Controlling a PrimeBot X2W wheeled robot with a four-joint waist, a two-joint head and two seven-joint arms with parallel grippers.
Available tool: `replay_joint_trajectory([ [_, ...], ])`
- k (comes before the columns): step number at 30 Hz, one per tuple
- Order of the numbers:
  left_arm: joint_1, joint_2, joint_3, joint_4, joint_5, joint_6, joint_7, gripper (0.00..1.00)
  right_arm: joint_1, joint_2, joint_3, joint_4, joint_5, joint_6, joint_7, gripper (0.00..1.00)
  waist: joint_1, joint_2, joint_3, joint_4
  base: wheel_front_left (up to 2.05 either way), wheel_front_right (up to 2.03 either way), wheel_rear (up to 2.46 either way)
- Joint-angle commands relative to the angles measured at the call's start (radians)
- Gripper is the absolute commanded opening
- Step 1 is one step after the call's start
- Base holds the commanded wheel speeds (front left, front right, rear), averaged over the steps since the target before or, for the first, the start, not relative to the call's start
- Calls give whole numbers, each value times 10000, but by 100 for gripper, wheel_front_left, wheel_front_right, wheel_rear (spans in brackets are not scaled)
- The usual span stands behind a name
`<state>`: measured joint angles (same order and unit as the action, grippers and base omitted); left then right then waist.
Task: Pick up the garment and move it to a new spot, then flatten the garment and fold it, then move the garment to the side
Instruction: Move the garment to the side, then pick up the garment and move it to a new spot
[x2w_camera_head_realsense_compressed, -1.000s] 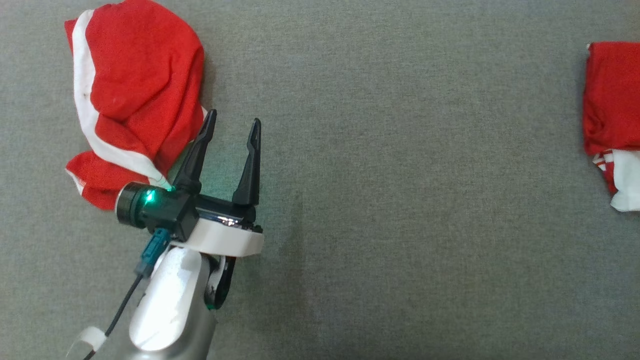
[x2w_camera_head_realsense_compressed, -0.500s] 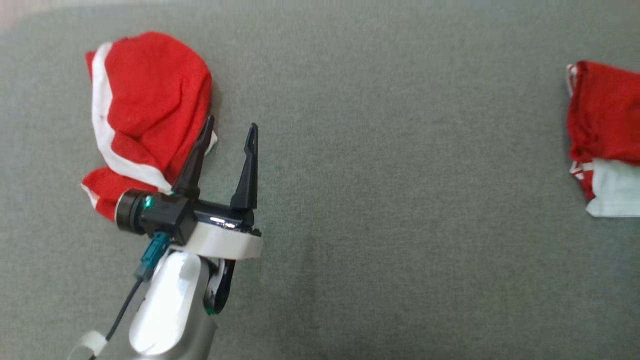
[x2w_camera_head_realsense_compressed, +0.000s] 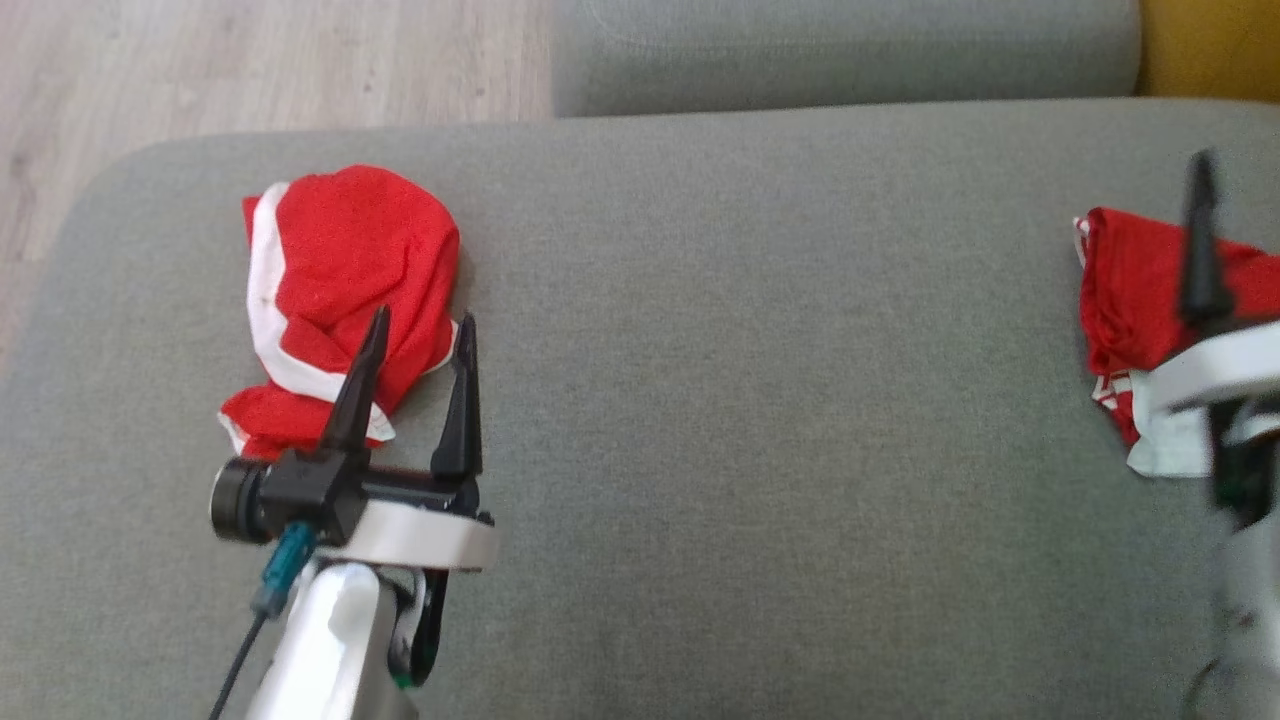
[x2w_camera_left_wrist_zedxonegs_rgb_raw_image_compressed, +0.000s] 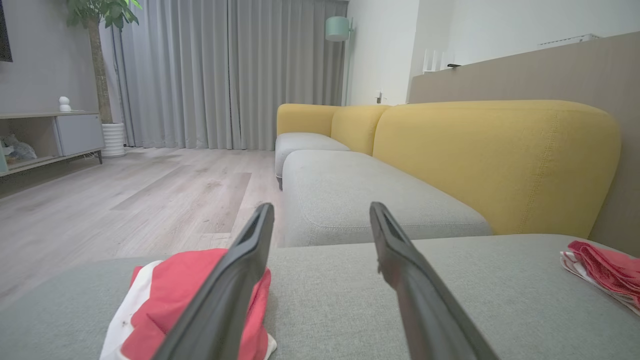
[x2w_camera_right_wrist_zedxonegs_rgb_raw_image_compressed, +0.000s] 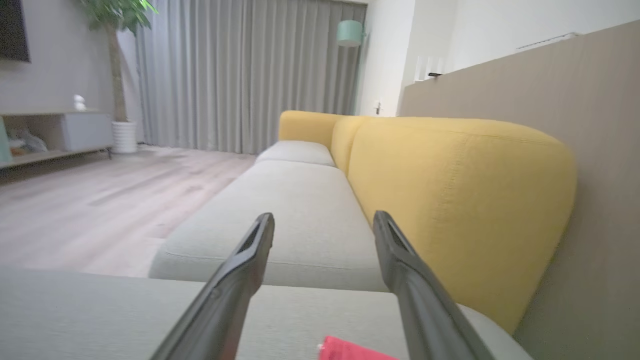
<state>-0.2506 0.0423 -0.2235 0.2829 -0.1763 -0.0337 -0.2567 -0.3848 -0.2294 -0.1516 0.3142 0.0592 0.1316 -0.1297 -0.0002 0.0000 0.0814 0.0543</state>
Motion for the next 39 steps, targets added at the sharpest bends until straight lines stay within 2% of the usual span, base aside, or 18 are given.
replay_joint_trajectory([
  [1, -2, 79, 408, -344, -70, 86, -51, 100, 233, 351, 137, -628, 218, -9, -188, 100, 2, 0, -174, 64, 0, 0, 0],
  [5, 343, 79, 473, -351, -111, 127, -51, 100, 1116, 1123, 304, -1161, 537, -9, -450, 100, 2, 0, -293, 113, 0, 0, 0],
  [12, 899, 79, 579, -585, -454, 253, -51, 100, 2446, 1649, 575, -1291, 1266, -9, -929, 100, 2, 0, -533, 120, 0, 0, 0],
  [18, 1333, 79, 628, -566, -518, 367, -51, 100, 3364, 1776, 828, -1137, 1561, -9, -1204, 100, 2, 0, -671, 54, 0, 0, 0],
  [27, 1403, 79, 623, -499, -523, 369, -51, 100, 3424, 1789, 1085, -999, 1728, -9, -1297, 100, 2, 0, -723, 7, 0, 0, 0],
  [33, 1358, 79, 548, -439, -482, 348, -51, 100, 3582, 1790, 1121, -958, 1869, -9, -1312, 100, 2, 0, -842, 401, 0, 0, 0],
  [39, 1347, 79, 661, -377, -413, 340, -51, 100, 3672, 1791, 1522, -929, 1999, -9, -1317, 100, 2, 0, -851, 1123, 0, 0, 0],
])
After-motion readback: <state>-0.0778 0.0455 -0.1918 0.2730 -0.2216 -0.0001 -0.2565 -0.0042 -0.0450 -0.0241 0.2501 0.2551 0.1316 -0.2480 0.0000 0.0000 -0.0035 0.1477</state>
